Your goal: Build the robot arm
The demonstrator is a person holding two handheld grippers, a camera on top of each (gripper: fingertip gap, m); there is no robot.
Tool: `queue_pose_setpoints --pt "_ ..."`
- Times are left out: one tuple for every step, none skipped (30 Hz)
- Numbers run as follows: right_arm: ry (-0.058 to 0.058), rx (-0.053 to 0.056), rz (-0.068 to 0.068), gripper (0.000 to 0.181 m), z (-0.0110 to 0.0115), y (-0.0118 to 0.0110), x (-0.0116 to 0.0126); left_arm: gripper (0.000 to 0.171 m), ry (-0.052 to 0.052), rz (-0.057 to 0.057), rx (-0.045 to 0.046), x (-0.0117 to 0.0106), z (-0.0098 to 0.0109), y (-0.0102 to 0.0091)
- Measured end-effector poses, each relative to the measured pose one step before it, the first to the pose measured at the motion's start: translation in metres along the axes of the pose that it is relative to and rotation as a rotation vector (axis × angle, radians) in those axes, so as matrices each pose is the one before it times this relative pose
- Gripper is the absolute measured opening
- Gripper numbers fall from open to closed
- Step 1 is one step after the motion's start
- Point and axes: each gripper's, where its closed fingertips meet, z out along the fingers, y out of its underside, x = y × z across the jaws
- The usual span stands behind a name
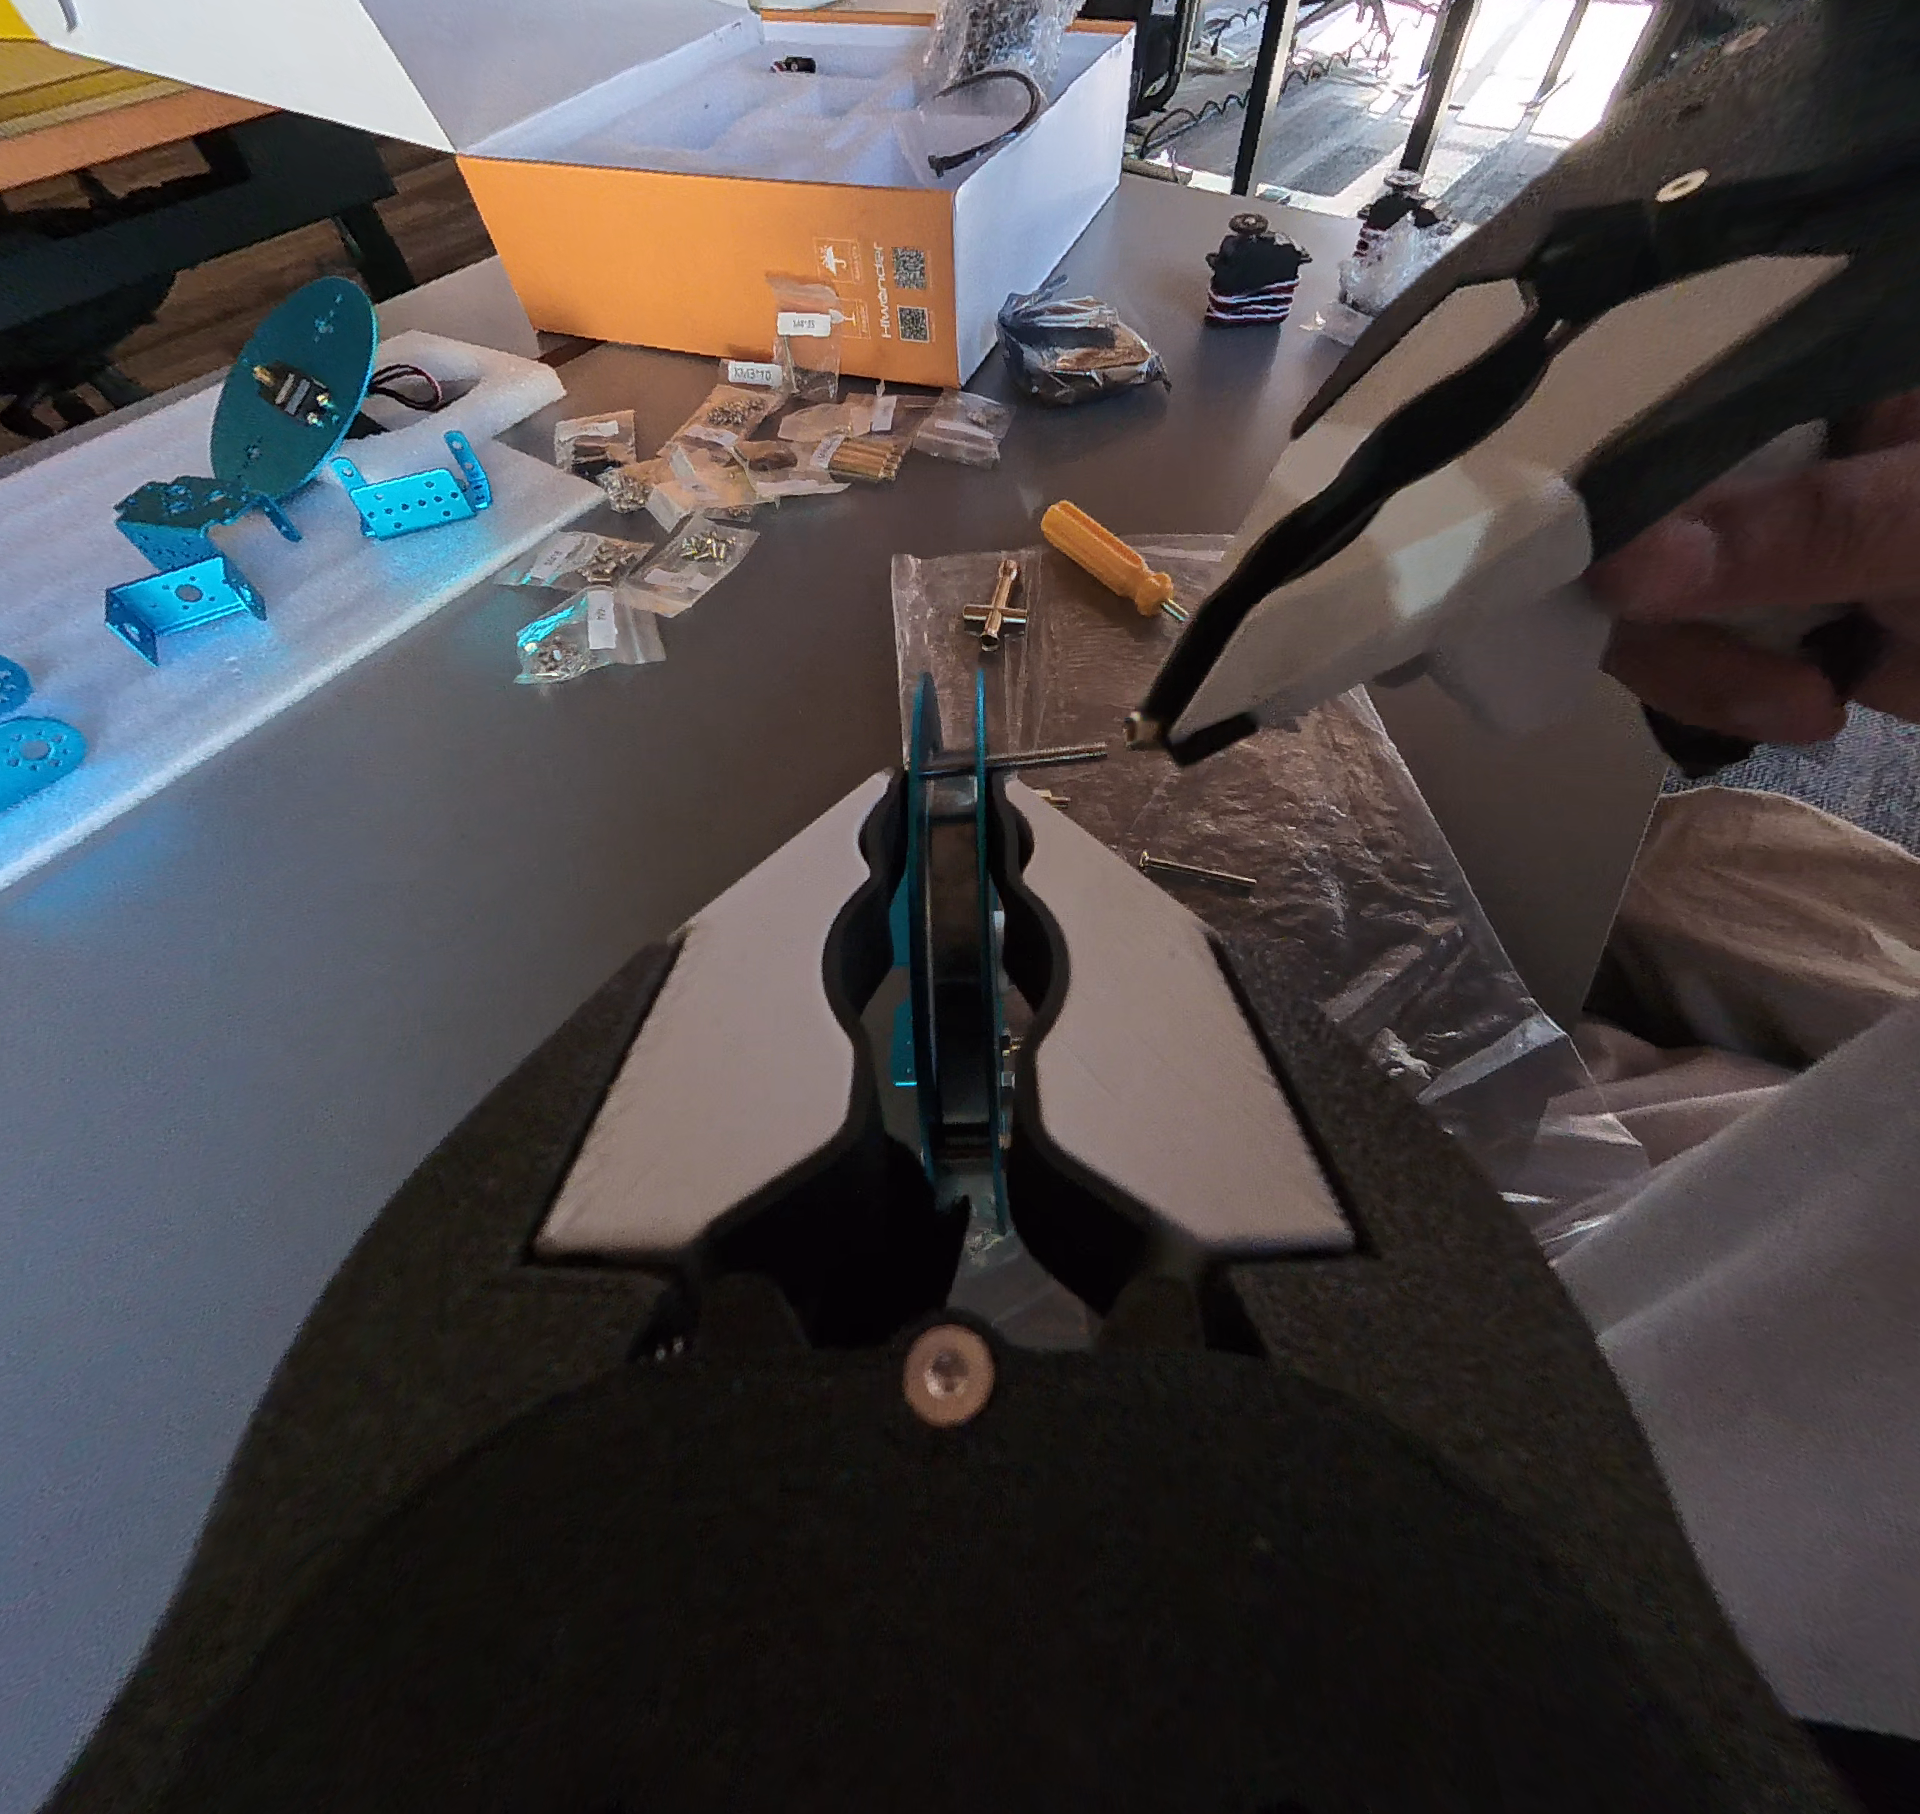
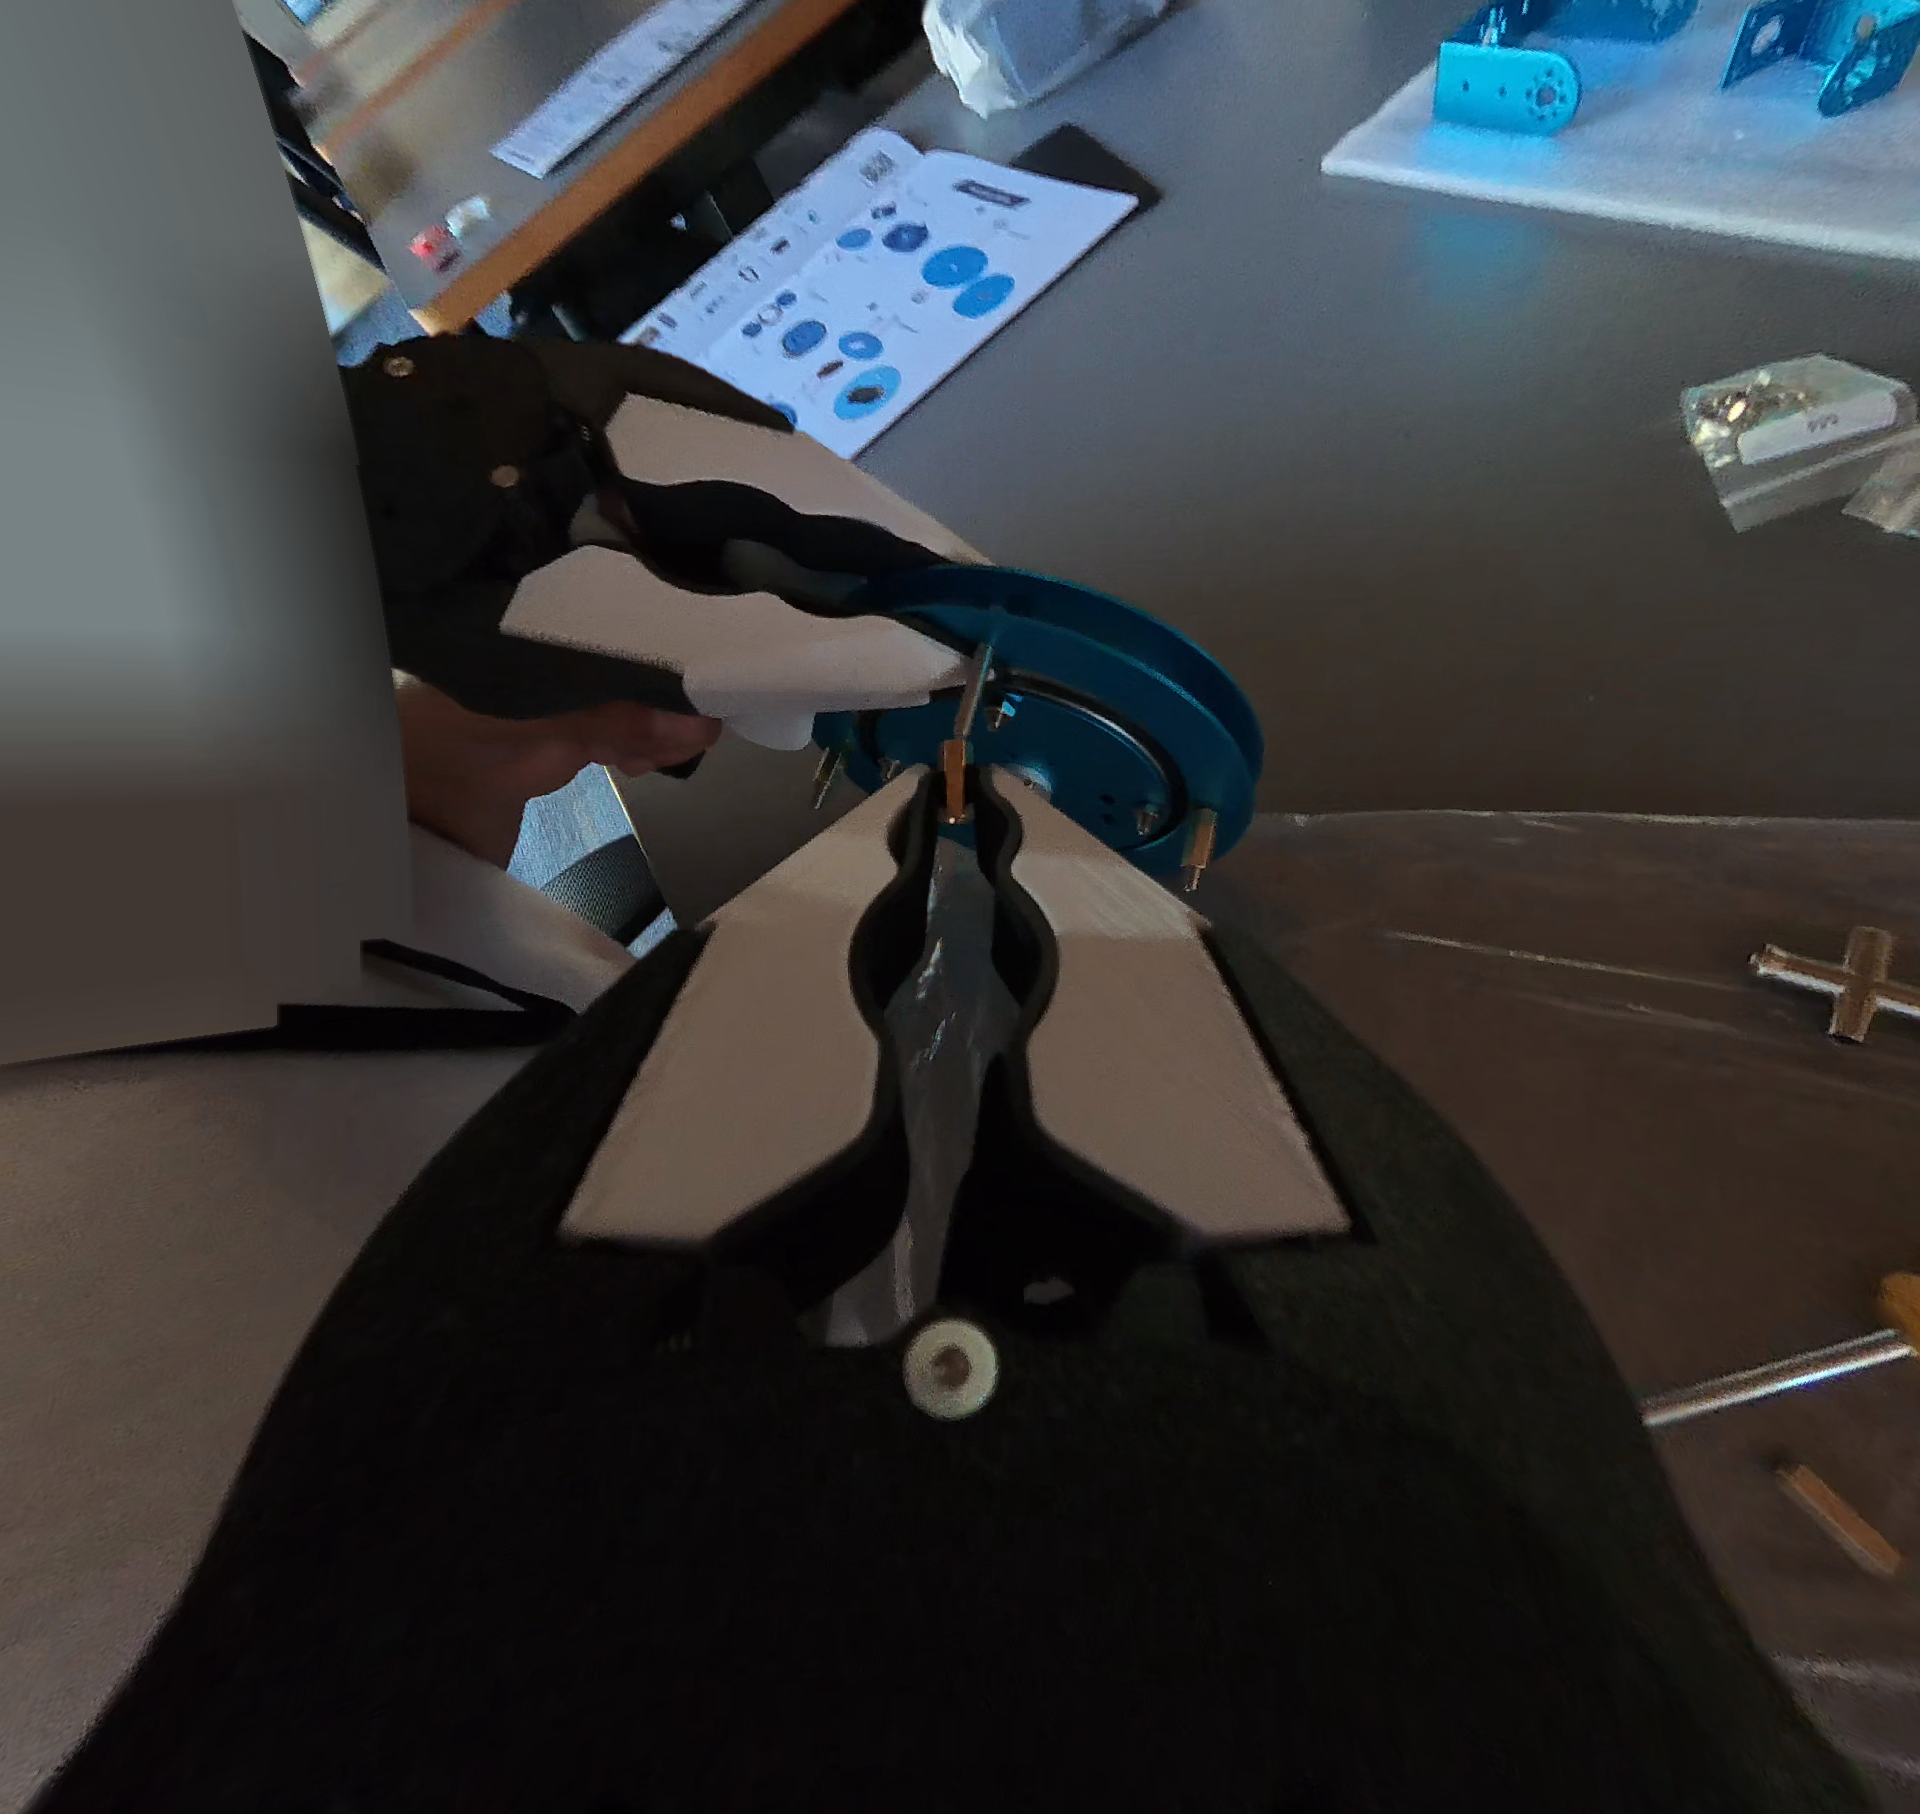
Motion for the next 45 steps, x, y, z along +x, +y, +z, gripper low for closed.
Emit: queue_pose_setpoints --pt "0.0040 -0.0196 0.0145 0.005 0.00108 0.00129 0.00045 0.013 0.0012 0.0045 -0.00041 0.00079 0.00069 -0.00027" --pt "-0.0079 -0.0079 0.0120 0.005 0.00054 0.00035 -0.00098 0.013 0.0010 0.0033 0.00060 0.00055 0.00059 -0.00023" --pt "-0.0081 -0.0059 0.0146 0.005 0.00035 0.00064 -0.00075 0.013 0.0007 0.0026 0.00136 0.00041 0.00030 -0.00008" --pt "0.0073 -0.0157 0.0126 0.005 0.00036 0.00220 0.00180 0.013 0.0010 0.0005 0.00162 0.00021 0.00016 -0.00014" --pt "0.0140 -0.0119 -0.0010 0.005 0.00027 0.00198 0.00205 0.013 0.0021 0.0011 0.00103 0.00042 0.00013 -0.00007" --pt "0.0120 0.0036 -0.0011 0.005 -0.00034 -0.00024 0.00124 0.013 0.0021 0.0030 -0.00005 0.00059 -0.00006 0.00000" --pt "0.0018 0.0021 0.0100 0.005 -0.00034 -0.00012 0.00007 0.013 0.0006 0.0031 -0.00036 0.00046 0.00003 0.00000" --pt "-0.0115 -0.0004 0.0048 0.005 0.00002 0.00016 -0.00245 0.013 0.0009 0.0043 -0.00049 0.00070 0.00010 -0.00014" --pt "-0.0003 0.0019 0.0017 0.005 0.00043 -0.00001 -0.00120 0.013 0.0003 0.0055 -0.00019 0.00075 0.00008 -0.00007" --pt "0.0127 -0.0061 0.0017 0.005 0.00067 0.00128 0.00102 0.013 -0.0010 0.0066 0.00025 0.00058 0.00025 -0.00010" --pt "0.0065 -0.0032 0.0005 0.005 0.00069 0.00089 -0.00008 0.013 0.0019 0.0064 -0.00002 0.00098 0.00028 -0.00019" --pt "0.0008 0.0046 0.0067 0.005 -0.00002 -0.00039 -0.00087 0.013 0.0029 0.0053 -0.00036 0.00111 0.00025 -0.00014" --pt "0.0025 0.0049 0.0087 0.005 -0.00064 -0.00049 -0.00038 0.013 0.0006 0.0056 0.00022 0.00088 0.00012 -0.00017" --pt "0.0055 -0.0022 0.0021 0.005 -0.00088 0.00057 0.00007 0.013 -0.0011 0.0037 0.00133 0.00041 0.00015 -0.00006" --pt "0.0114 -0.0030 0.0008 0.005 -0.00117 0.00075 0.00115 0.013 -0.0006 0.0022 0.00149 0.00029 0.00000 -0.00010" --pt "0.0135 0.0017 0.0008 0.005 -0.00166 0.00006 0.00157 0.013 -0.0011 0.0004 0.00096 -0.00014 -0.00008 0.00003" --pt "0.0066 0.0051 0.0041 0.005 -0.00195 -0.00022 0.00069 0.013 -0.0003 -0.0004 0.00063 -0.00030 0.00006 0.00004" --pt "-0.0012 0.0030 0.0105 0.005 -0.00195 -0.00013 -0.00017 0.013 0.0024 0.0018 0.00084 0.00012 -0.00004 -0.00007" --pt "0.0037 0.0076 0.0086 0.005 -0.00194 -0.00074 0.00045 0.013 0.0010 0.0018 0.00117 0.00005 -0.00007 0.00000" --pt "0.0045 0.0113 0.0041 0.005 -0.00164 -0.00143 0.00063 0.013 0.0006 0.0027 0.00126 0.00033 0.00011 -0.00001" --pt "-0.0022 0.0027 0.0031 0.005 -0.00051 -0.00047 -0.00048 0.013 0.0020 0.0034 0.00078 0.00066 0.00005 -0.00006" --pt "-0.0014 -0.0036 0.0023 0.005 0.00047 0.00047 -0.00044 0.013 0.0015 0.0030 0.00051 0.00067 0.00019 -0.00020" --pt "0.0022 -0.0004 -0.0015 0.005 0.00082 -0.00008 -0.00034 0.013 0.0001 0.0034 0.00028 0.00055 0.00032 -0.00013" --pt "0.0022 -0.0018 -0.0013 0.005 0.00079 0.00017 -0.00053 0.013 -0.0014 0.0039 -0.00042 0.00000 0.00033 -0.00003" --pt "0.0014 -0.0064 -0.0027 0.005 0.00092 0.00074 -0.00074 0.013 0.0007 0.0016 -0.00062 0.00003 0.00030 -0.00016" --pt "0.0042 -0.0056 -0.0040 0.005 0.00093 0.00071 -0.00036 0.013 0.0041 -0.0011 -0.00028 0.00029 0.00041 -0.00009" --pt "0.0108 -0.0051 -0.0059 0.005 0.00061 0.00065 0.00059 0.013 0.0016 -0.0012 -0.00047 -0.00007 0.00036 -0.00016" --pt "0.0101 -0.0013 -0.0053 0.005 0.00018 0.00008 0.00063 0.013 -0.0002 0.0014 -0.00078 -0.00008 0.00032 -0.00005" --pt "0.0050 0.0039 -0.0021 0.005 -0.00011 -0.00099 -0.00007 0.013 0.0008 0.0036 -0.00105 0.00009 0.00020 -0.00010" --pt "0.0062 0.0023 -0.0011 0.005 -0.00031 -0.00067 0.00046 0.013 -0.0002 0.0037 -0.00070 -0.00001 0.00017 -0.00002" --pt "0.0048 -0.0012 0.0014 0.005 -0.00011 -0.00023 0.00033 0.013 -0.0004 0.0012 0.00000 -0.00018 0.00028 -0.00011" --pt "0.0079 0.0002 -0.0045 0.005 0.00005 -0.00026 0.00028 0.013 0.0001 0.0004 -0.00054 -0.00026 0.00022 0.00000" --pt "0.0142 -0.0015 -0.0126 0.005 0.00038 0.00010 0.00027 0.013 0.0006 0.0017 -0.00173 -0.00022 0.00029 -0.00001" --pt "0.0198 -0.0042 -0.0162 0.005 0.00036 0.00032 0.00037 0.013 0.0010 -0.0002 -0.00248 -0.00005 0.00016 -0.00009" --pt "0.0240 -0.0030 -0.0196 0.005 0.00004 -0.00008 0.00031 0.013 0.0007 -0.0016 -0.00294 -0.00012 0.00021 -0.00005" --pt "0.0256 -0.0053 -0.0212 0.005 -0.00004 0.00007 0.00047 0.013 0.0008 -0.0003 -0.00299 0.00009 0.00033 -0.00013" --pt "0.0260 -0.0058 -0.0215 0.005 -0.00012 0.00013 0.00049 0.013 -0.0004 0.0030 -0.00255 0.00012 0.00038 -0.00003" --pt "0.0274 -0.0058 -0.0241 0.005 -0.00012 0.00017 0.00052 0.013 -0.0013 0.0051 -0.00228 0.00013 0.00039 -0.00021" --pt "0.0265 -0.0059 -0.0202 0.005 -0.00010 0.00047 0.00062 0.013 -0.0013 0.0058 -0.00229 0.00027 0.00054 -0.00019" --pt "0.0221 -0.0060 -0.0137 0.005 -0.00020 0.00043 0.00048 0.013 -0.0010 0.0079 -0.00174 0.00039 0.00054 -0.00018" --pt "0.0176 -0.0068 -0.0112 0.005 -0.00018 0.00052 0.00029 0.013 -0.0004 0.0097 -0.00083 0.00049 0.00047 -0.00017" --pt "0.0098 -0.0085 0.0005 0.005 -0.00030 0.00078 0.00011 0.013 0.0013 0.0087 -0.00024 0.00059 0.00036 -0.00028" --pt "-0.0083 -0.0078 0.0254 0.005 -0.00044 0.00084 -0.00024 0.013 0.0020 0.0126 0.00105 0.00090 0.00021 -0.00022" --pt "-0.0334 0.0002 0.0433 0.005 -0.00094 0.00029 -0.00062 0.013 0.0005 0.0168 0.00289 0.00080 0.00012 -0.00015" --pt "-0.0573 0.0075 0.0624 0.005 -0.00087 0.00004 -0.00105 0.013 0.0021 0.0091 0.00412 0.00083 -0.00032 -0.00020"
